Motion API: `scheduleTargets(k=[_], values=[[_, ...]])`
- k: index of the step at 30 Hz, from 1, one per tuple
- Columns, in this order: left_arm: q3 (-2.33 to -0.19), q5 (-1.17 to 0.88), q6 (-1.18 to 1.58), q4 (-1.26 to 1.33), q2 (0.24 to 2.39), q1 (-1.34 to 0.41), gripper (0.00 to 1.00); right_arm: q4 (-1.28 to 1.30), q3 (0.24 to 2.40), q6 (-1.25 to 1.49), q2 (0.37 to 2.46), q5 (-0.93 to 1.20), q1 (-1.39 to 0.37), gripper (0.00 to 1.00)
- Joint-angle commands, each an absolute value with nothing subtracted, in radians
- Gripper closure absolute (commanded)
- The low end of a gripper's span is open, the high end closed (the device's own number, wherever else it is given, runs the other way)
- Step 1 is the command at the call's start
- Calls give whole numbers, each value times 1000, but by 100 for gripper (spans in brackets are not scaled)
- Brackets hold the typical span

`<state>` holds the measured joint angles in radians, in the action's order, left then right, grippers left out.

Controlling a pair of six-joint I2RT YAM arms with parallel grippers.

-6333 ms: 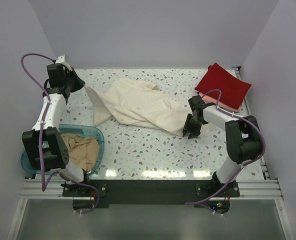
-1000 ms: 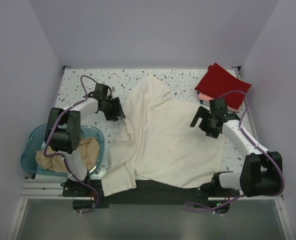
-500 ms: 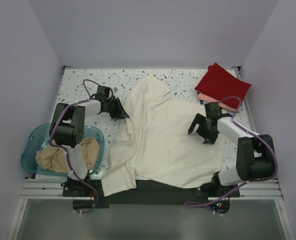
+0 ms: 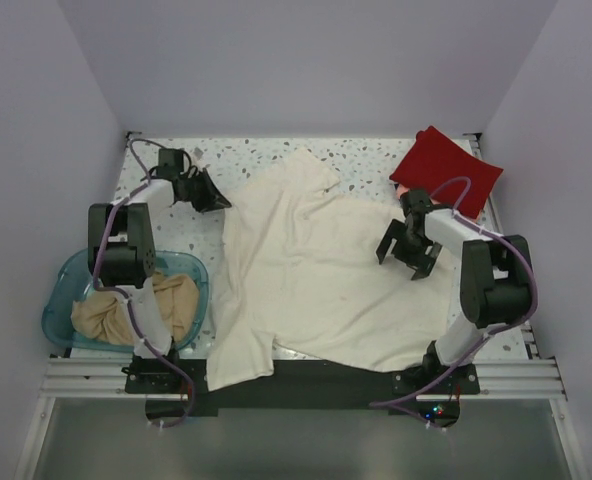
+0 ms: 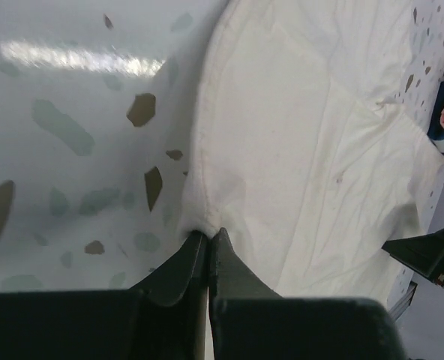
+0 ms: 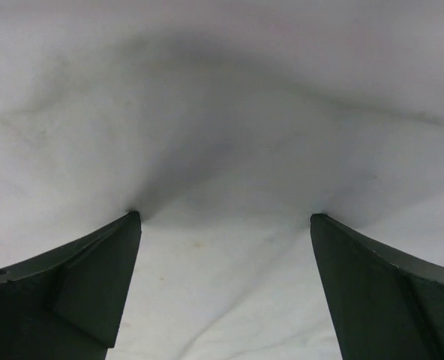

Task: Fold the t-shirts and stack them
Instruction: Flatten the tshirt out

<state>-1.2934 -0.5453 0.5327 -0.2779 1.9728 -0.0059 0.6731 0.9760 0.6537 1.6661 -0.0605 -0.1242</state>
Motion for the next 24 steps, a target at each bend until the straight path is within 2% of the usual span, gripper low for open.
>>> scheduleTargets(k=[1, 4, 13, 16, 17, 18, 19, 21, 24], values=[[-1426, -607, 416, -368, 2025, 60, 100, 687, 1023, 634, 1743, -190, -114, 1], [-1608, -578, 327, -477, 2101, 72, 100, 712, 1081, 627, 1779, -230, -110, 1], [-1914, -423, 206, -641, 2290, 72, 99, 788, 1250, 611, 1884, -308, -86, 1], [-1937, -416, 206, -646, 2289, 72, 83, 804, 1293, 603, 1902, -327, -77, 1], [-1931, -408, 215, -646, 2272, 71, 76, 805, 1302, 597, 1905, -325, -75, 1], [-1922, -400, 218, -641, 2258, 71, 63, 804, 1321, 591, 1905, -325, -75, 1], [-1889, -382, 219, -635, 2240, 66, 57, 799, 1328, 585, 1905, -319, -75, 1], [-1844, -347, 222, -609, 2166, 60, 46, 792, 1351, 549, 1901, -284, -77, 1], [-1747, -255, 239, -575, 2048, 40, 38, 782, 1385, 488, 1888, -238, -75, 1]])
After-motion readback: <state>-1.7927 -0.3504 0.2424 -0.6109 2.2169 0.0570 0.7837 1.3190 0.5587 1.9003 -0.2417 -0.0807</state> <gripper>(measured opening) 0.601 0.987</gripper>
